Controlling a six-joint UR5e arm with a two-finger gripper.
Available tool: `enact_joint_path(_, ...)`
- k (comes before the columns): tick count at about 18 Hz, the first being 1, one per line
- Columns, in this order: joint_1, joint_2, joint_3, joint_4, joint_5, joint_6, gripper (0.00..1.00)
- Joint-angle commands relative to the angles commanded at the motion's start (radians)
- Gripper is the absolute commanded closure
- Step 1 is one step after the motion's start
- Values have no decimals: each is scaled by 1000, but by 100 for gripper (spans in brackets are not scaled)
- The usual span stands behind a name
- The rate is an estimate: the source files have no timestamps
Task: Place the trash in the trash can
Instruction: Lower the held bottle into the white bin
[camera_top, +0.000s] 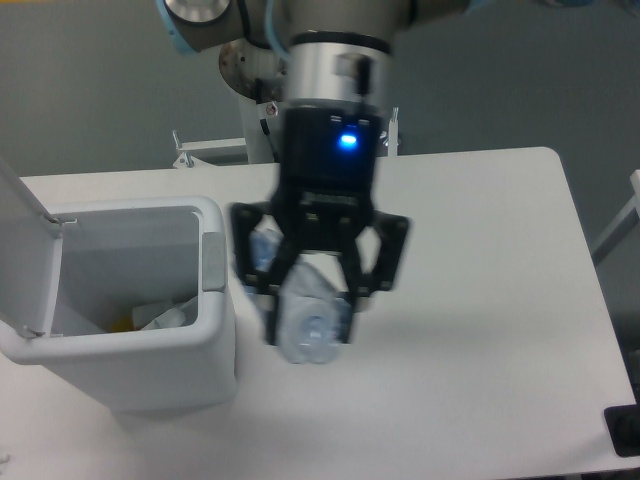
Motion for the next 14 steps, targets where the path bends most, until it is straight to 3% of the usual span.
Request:
enact_joint_path(7,-126,-15,-70,0,2,9,45)
enact_joint_path(14,-146,-15,-130,0,0,41,42)
